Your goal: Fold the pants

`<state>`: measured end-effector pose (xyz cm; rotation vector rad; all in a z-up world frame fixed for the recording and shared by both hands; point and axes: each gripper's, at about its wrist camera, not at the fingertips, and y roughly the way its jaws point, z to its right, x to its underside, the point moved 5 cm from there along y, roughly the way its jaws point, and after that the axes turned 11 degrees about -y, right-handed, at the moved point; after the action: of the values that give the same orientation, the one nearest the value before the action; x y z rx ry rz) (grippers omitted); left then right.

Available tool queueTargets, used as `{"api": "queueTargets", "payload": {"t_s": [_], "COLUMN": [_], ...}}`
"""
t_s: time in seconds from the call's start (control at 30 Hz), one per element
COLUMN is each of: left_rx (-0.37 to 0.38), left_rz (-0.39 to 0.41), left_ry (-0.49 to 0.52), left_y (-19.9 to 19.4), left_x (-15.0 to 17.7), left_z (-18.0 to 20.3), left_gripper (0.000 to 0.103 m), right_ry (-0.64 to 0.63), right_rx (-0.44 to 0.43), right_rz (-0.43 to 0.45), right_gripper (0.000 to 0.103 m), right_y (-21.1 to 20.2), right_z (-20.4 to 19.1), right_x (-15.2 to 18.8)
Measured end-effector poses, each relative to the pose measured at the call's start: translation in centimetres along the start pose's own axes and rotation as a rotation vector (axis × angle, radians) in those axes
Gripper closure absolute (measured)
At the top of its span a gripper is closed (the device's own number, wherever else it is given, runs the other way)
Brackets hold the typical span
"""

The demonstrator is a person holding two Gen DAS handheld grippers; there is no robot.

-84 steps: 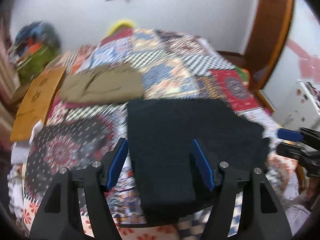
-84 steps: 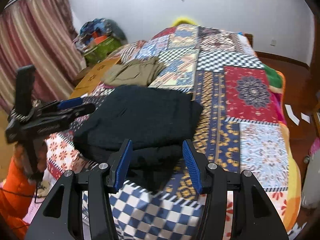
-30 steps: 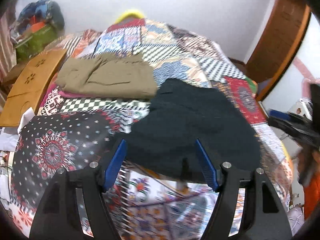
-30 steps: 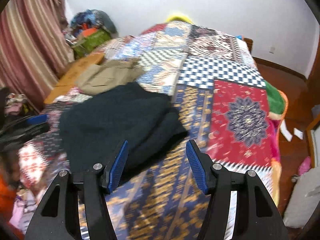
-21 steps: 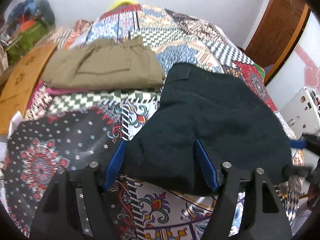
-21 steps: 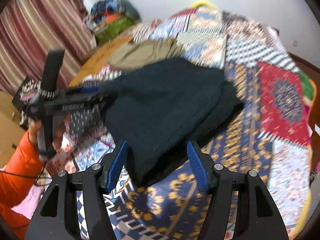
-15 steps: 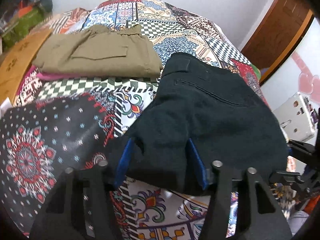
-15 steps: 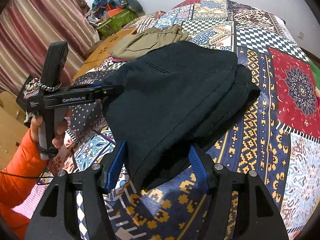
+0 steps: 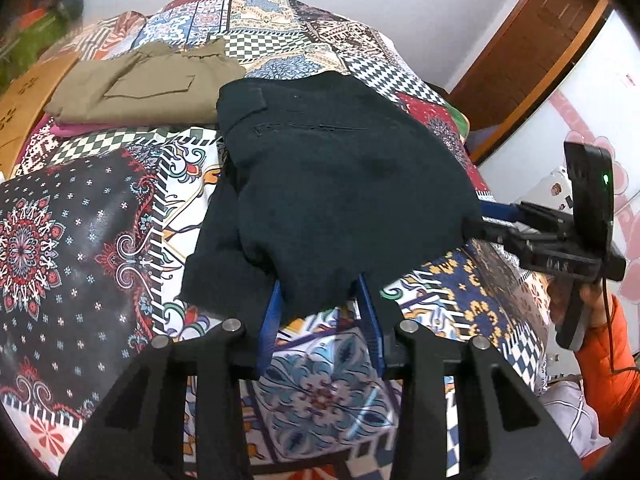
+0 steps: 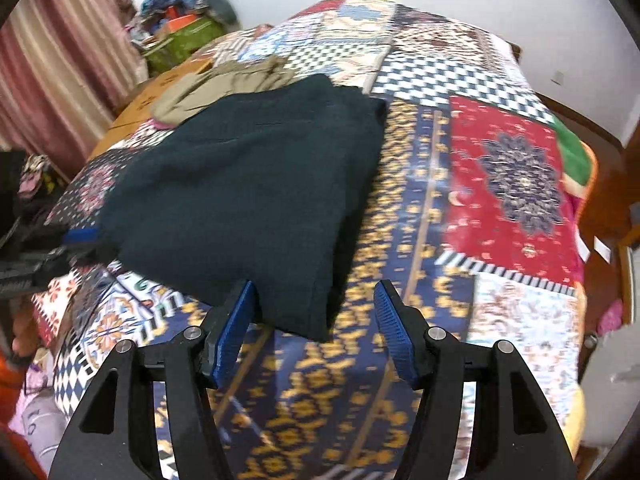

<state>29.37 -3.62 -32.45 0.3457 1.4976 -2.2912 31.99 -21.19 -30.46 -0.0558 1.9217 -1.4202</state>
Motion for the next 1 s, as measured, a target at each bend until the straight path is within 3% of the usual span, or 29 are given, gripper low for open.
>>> {"api": "queueTargets", "payload": {"t_s": [0.1,0.27,0.43,0.53,0.67,0.77,0.87,0.9,0.93,1.0], "left_rx": [-0.020,-0.049,-0.062,-0.055,-0.138,-0.140,-0.155,-0.192,-0.228,-0.178], "left_rz": [0.029,0.123,0.142,0.078,0.021,0.007,0.005,0.023,0.039,0.019], "left_ry": [-0.020,-0.032,0.011,0.047,0.079,0.089,0.112,0.127,0.129,0.072], "left_y": [-1.4,-4.4,-2.7,1.0,5.8,7.3,7.7,7.6,7.5,7.3], "left_x": [-0.8,-4.6,-8.7,-9.9,-10.6,-11.3,-11.9,-12.2,-12.5,-13.0], "left_z": [-0.5,-1.8,-0.9,-0.3,-1.2,-2.0,-2.2,-2.4,-2.7,-3.5], "left_gripper": [0.066,0.066,0.066,0.066,0.066,0.066,0.066,0.066,0.060,0.059], "right_ry": [-0.026,-0.035,-0.045,-0.052,-0.074,-0.078,-0.071,-0.066,-0.063,-0.072], "right_rx": [0.047,0.045,0.000,-0.055,-0.075,-0.083,-0.098,-0.106,-0.113,-0.108], "right_rz": [0.032,0.156,0.212,0.188,0.084,0.034,0.041,0.039,0.034,0.030], "right_gripper": [0.047,0.047,0.047,0.047,0.048,0.049,0.050,0.050,0.050,0.050], "right_y": [-1.9,-5.0,-3.3,-0.9,3.0,4.5,4.0,3.9,3.7,3.5], "right_z": [0.0,-0.2,-1.7,-2.6,-3.0,-2.9,-2.6,-2.5,-2.5,-2.6], "right_x": [-0.8,-3.7,-7.0,-7.1,-5.9,-4.0,-3.1,-3.1,-3.1,-3.2]}}
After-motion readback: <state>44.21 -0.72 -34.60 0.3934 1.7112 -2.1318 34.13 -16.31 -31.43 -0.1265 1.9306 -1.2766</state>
